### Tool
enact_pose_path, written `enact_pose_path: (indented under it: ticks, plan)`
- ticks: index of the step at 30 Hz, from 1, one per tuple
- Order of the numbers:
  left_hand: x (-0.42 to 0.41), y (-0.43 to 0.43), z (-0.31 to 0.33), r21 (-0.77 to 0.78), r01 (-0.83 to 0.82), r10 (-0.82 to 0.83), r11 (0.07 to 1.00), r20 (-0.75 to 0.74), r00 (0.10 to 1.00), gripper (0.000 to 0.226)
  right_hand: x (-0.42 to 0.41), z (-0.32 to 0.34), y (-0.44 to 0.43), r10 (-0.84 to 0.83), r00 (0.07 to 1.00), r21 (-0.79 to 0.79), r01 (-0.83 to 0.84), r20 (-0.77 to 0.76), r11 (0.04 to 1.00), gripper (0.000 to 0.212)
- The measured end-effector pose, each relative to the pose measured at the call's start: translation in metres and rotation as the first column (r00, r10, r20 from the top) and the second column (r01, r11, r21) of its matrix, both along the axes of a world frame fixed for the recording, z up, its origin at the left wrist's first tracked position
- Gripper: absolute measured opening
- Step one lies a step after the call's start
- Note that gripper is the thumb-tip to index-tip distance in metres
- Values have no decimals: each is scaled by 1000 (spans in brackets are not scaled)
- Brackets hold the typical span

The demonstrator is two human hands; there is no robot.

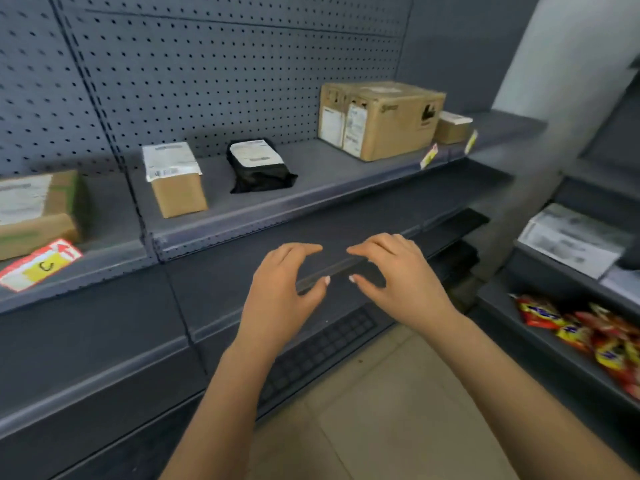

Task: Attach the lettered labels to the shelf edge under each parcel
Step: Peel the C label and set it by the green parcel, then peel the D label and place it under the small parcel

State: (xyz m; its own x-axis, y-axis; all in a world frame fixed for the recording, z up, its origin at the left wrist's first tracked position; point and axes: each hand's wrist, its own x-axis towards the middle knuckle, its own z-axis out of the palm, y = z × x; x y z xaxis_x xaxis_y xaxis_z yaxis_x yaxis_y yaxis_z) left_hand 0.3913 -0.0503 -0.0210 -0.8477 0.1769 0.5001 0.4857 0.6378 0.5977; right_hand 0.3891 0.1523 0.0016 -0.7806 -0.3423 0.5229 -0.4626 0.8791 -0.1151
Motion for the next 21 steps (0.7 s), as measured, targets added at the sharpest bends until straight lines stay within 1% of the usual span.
enact_pose_path:
  ticks: [5,11,16,21]
  plan:
    - [-15,95,5,32,84,-85,996,42,995,41,-3,1,91,-86,996,-11,87,25,996,40]
    - [-50,166,9,10,144,-144,990,64,987,40,-22,4,161,-139,990,-67,140,7,988,40]
    - [-94,211,2,-1,186,-185,983,90,979,41,-58,-2,202,-166,986,-85,167,14,982,41]
    - [-160,255,-4,34,208,-210,978,82,974,41,-120,-11,246,-181,984,-48,181,10,982,42]
